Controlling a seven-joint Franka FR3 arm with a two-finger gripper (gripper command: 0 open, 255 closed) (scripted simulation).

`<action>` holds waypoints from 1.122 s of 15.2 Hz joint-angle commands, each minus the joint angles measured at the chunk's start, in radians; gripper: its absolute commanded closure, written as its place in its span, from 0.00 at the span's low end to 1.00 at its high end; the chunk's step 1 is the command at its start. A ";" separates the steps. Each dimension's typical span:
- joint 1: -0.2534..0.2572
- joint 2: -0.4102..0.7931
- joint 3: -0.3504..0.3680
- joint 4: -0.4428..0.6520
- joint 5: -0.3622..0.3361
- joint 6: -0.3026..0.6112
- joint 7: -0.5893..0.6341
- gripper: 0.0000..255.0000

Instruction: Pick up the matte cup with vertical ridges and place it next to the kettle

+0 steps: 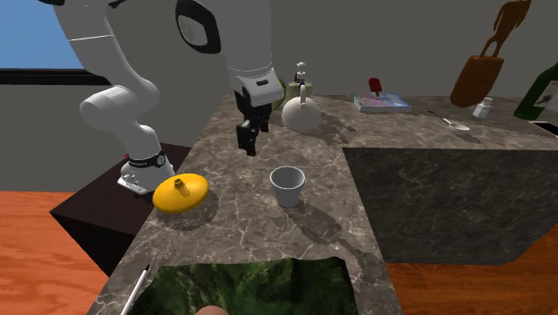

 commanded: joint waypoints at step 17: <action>-0.057 0.439 -0.025 0.260 0.128 0.061 -0.147 0.00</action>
